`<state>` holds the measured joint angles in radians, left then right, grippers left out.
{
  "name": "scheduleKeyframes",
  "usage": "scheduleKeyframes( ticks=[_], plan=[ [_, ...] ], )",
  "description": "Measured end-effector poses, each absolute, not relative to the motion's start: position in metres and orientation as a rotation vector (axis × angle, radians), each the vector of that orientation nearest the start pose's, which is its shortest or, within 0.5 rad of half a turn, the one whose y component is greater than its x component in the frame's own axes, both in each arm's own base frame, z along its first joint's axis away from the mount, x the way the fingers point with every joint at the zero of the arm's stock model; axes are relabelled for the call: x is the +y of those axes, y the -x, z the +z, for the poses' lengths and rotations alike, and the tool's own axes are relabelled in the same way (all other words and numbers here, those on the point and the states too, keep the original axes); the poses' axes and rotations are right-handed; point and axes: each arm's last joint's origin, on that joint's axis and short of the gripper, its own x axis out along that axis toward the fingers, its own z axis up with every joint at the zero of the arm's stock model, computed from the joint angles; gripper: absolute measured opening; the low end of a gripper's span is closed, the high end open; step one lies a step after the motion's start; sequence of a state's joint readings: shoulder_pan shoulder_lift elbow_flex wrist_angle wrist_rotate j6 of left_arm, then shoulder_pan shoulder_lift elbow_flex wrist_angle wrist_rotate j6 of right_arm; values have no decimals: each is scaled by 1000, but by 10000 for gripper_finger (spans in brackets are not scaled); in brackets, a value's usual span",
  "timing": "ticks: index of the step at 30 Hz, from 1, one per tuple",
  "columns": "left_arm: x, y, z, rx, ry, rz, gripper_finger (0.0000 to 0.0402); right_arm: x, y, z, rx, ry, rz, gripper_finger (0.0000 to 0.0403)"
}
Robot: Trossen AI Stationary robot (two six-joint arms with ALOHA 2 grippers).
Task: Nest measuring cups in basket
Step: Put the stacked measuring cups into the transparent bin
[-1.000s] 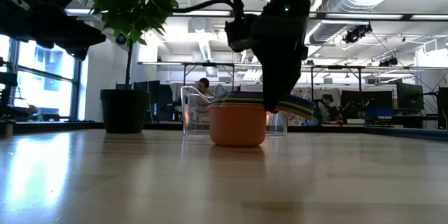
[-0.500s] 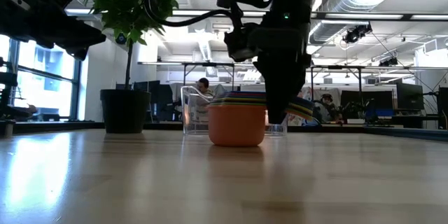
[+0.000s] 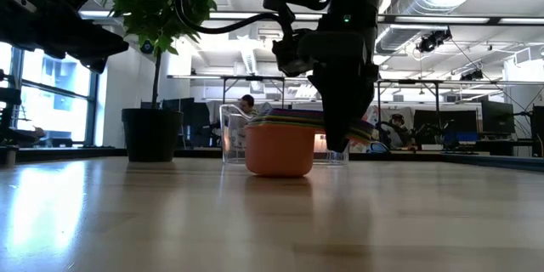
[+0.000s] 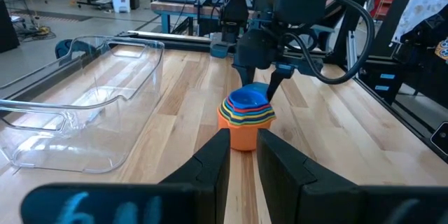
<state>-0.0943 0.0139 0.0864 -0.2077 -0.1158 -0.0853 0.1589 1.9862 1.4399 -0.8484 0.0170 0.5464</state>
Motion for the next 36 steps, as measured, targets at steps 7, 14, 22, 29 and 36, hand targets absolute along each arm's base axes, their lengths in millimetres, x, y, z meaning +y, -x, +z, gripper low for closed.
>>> scheduleKeyframes(
  ticks=[7, 14, 22, 29, 36],
  plan=[
    [-5, -92, 172, 133, 71, 27, 62, 60, -379, 174, 1376, -350, -279, 131],
    [-5, -92, 172, 133, 71, 27, 62, 60, -377, 173, 1390, -354, -303, 130],
    [-5, -92, 172, 133, 71, 27, 62, 60, -377, 174, 1388, -334, -322, 129],
    [-5, -92, 172, 134, 71, 27, 62, 63, -376, 174, 1382, -316, -326, 128],
    [-5, -92, 172, 133, 71, 27, 62, 63, -376, 174, 1380, -313, -328, 128]
  ],
)
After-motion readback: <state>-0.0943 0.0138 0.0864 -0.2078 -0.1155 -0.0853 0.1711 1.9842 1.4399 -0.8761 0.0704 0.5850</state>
